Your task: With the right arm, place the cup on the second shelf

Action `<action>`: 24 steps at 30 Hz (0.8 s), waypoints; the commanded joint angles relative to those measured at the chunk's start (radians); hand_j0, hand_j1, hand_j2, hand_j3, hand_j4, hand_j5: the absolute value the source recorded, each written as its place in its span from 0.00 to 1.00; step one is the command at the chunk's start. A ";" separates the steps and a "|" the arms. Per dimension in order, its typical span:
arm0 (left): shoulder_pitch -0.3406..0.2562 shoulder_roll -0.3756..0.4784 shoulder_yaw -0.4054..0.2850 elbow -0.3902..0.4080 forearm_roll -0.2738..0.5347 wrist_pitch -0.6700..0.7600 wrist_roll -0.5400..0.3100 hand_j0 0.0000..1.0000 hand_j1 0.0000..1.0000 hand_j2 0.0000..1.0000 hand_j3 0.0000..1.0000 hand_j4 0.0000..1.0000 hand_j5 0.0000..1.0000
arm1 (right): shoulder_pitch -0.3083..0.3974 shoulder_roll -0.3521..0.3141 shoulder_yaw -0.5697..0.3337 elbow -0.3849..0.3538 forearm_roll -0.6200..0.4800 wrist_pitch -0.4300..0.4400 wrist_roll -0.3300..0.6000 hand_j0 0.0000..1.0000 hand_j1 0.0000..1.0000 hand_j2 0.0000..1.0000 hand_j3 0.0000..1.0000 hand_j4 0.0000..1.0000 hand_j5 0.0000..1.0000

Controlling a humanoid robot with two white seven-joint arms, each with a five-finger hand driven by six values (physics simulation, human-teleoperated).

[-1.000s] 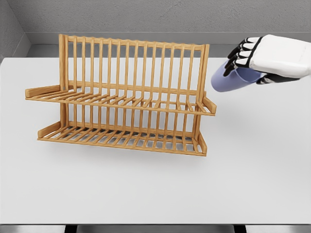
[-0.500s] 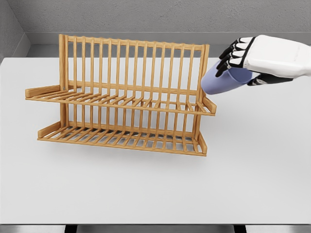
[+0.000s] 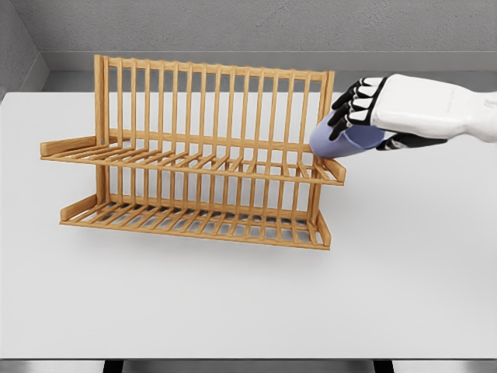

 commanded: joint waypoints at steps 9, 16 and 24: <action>0.000 0.000 0.000 0.000 0.001 0.000 0.000 1.00 1.00 1.00 1.00 1.00 1.00 | -0.011 0.026 0.013 0.000 -0.009 0.002 0.001 0.68 0.68 0.68 0.68 0.68 0.68; 0.000 0.000 0.001 0.000 0.001 0.000 0.000 1.00 1.00 1.00 1.00 1.00 1.00 | -0.025 0.048 0.038 0.000 -0.009 0.002 0.001 0.69 0.69 0.69 0.69 0.69 0.69; 0.000 0.000 0.000 0.000 0.001 0.000 0.000 1.00 1.00 1.00 1.00 1.00 1.00 | -0.038 0.043 0.042 0.001 -0.044 0.002 0.001 1.00 1.00 1.00 1.00 1.00 1.00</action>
